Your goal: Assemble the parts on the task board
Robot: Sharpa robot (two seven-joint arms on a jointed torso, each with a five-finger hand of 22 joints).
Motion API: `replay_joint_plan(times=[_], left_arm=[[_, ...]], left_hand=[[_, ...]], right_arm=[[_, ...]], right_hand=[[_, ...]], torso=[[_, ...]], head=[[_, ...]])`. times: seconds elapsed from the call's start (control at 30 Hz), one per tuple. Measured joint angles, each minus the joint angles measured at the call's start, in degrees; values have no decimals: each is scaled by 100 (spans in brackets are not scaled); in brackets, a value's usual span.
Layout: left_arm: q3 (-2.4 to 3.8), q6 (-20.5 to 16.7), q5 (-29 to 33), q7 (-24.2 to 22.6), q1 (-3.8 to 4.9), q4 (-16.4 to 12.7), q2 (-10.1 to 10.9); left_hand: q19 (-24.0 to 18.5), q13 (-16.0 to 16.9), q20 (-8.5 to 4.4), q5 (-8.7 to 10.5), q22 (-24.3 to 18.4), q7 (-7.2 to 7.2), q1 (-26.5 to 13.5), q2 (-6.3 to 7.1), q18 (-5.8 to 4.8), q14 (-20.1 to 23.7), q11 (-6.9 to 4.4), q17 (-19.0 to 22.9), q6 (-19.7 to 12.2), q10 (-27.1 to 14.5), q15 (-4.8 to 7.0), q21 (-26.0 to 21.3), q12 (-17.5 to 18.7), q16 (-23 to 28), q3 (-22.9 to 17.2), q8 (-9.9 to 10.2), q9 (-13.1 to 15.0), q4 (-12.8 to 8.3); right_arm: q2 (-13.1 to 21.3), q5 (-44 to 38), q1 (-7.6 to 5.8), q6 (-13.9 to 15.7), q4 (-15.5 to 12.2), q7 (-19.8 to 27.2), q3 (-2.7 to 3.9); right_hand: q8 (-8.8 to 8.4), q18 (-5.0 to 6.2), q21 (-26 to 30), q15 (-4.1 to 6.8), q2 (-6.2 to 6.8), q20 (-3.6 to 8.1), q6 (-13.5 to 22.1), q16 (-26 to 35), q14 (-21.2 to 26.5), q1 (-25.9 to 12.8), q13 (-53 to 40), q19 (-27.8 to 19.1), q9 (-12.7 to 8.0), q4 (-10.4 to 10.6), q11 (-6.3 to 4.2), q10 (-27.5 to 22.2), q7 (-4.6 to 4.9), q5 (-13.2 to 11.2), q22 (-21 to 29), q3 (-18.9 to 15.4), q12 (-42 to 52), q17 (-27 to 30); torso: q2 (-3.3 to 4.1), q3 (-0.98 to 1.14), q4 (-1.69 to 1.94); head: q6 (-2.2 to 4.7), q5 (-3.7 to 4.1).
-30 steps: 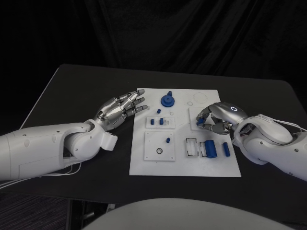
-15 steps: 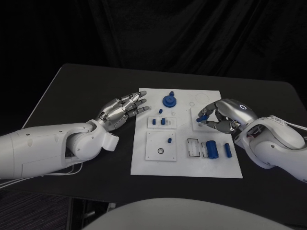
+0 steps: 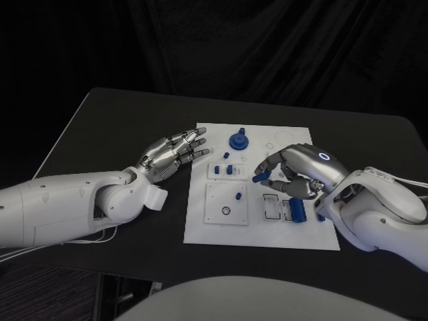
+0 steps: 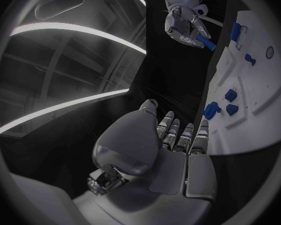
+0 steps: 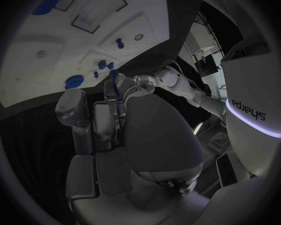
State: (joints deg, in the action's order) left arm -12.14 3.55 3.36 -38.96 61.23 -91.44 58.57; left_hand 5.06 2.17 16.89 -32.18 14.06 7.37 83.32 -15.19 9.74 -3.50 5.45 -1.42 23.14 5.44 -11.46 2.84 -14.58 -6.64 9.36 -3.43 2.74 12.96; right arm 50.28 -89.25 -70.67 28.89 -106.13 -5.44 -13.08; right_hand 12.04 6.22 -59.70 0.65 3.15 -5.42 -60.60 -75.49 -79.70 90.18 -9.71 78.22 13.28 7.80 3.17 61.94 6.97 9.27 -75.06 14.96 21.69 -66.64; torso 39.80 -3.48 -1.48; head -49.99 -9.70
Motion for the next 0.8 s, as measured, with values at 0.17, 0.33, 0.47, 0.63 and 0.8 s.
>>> replay_joint_plan(times=[0.17, 0.33, 0.47, 0.63, 0.8], left_arm=[[0, -1, 1, 0, -9, 0, 5], [-1, -1, 1, 0, -16, 3, -2], [-1, -1, 1, 0, -19, 5, -6], [-1, -1, 1, 0, -21, 19, -24], [0, -1, 2, 0, -22, 25, -41]], left_hand=[[0, 0, 0, 0, 0, 0, 0, 0, 0, 0, 0, 0, 41, 0, 0, 0, 0, -1, 0, 0, 5, 0], [0, 0, 0, 0, -4, 0, 0, 0, 0, 0, 0, 0, 41, 0, 0, 0, 0, -22, 0, 0, 5, 0], [0, -1, 0, 0, -6, 0, 0, 0, 0, 0, 0, 0, 41, 0, 0, 0, 0, -22, 0, 0, 5, 0], [0, -1, 0, 0, -6, 0, 0, 0, 0, 0, 1, 0, 41, 1, 0, 0, 0, -22, 0, 0, 5, 0], [0, 5, 0, 0, -6, 0, 21, -21, -94, 0, 21, 0, 41, 21, 0, 0, -22, -22, -15, 0, 4, 16]], right_arm=[[-409, -368, 142, -382, -3, 11, -17], [-793, -748, 264, -702, 143, 16, -19], [-1030, -1000, 351, -902, 295, 14, -19], [-1210, -1197, 431, -1080, 434, 10, -20], [-1297, -1355, 464, -1221, 506, -2, -20]], right_hand=[[0, 1, 0, 0, -1, 0, -6, 0, 0, -2, 0, 0, 0, 0, 0, 0, -23, -2, 0, 0, -1, 3], [0, 1, 3, 0, -1, 0, -12, 0, 0, -14, 2, 0, 0, 0, 20, 20, -35, -50, 0, -1, -54, 29], [0, 2, 53, 0, 25, 0, -17, 12, 0, -42, 6, 0, 0, 0, 20, 20, -45, -67, 0, -1, -88, 60], [15, 2, 122, -14, 32, 0, -10, 62, 14, -49, 6, 0, 0, -32, 20, 20, -53, -67, 0, 31, -125, 101], [30, 3, 171, -11, 32, 9, -7, 93, 55, -49, 6, -52, 0, -56, 17, 66, -55, 0, 0, 53, -146, 145]], torso=[[1, -4, 3], [7, -2, -2], [9, 7, -10], [4, 10, -17], [4, 13, -7]], head=[[0, 1], [0, -18], [0, -43], [0, -73], [0, -85]])
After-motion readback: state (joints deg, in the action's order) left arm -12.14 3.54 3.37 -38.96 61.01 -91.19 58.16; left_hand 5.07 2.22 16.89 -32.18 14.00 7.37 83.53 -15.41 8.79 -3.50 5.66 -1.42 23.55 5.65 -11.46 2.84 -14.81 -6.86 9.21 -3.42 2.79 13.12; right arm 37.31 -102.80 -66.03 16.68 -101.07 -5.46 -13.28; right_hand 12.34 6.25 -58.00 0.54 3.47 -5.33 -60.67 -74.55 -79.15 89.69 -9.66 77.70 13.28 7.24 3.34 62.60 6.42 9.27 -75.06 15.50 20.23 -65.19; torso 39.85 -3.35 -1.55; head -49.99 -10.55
